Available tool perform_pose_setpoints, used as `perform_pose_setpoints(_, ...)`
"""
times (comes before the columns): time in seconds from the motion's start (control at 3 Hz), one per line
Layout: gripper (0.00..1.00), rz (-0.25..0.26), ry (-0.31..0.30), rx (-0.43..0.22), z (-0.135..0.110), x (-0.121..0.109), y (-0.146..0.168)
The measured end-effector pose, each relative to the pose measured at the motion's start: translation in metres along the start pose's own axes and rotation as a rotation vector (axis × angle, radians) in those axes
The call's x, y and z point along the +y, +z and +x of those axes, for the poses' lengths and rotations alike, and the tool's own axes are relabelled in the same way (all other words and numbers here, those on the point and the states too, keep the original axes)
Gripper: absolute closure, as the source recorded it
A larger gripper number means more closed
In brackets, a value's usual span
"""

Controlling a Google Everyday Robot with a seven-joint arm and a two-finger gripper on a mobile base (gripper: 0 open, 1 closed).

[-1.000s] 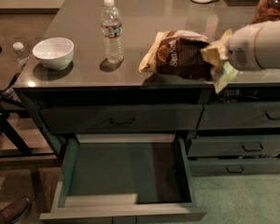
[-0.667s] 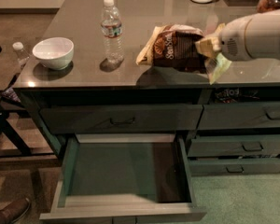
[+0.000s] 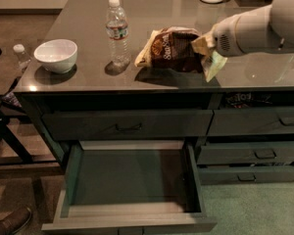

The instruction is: Pick brown chip bag from middle drawer and place on counter

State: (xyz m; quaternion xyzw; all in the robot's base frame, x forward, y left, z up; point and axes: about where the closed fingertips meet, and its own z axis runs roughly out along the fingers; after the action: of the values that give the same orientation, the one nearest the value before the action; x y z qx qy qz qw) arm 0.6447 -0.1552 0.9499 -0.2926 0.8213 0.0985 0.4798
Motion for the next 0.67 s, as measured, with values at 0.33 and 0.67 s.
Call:
perform_pose_setpoints(0.33,1.0,-0.021,-0.006,0.008,-0.007,0.0,0.023)
perform_pose_setpoints(0.67,1.0,-0.026,-0.001,0.026,-0.01,-0.003,0.045)
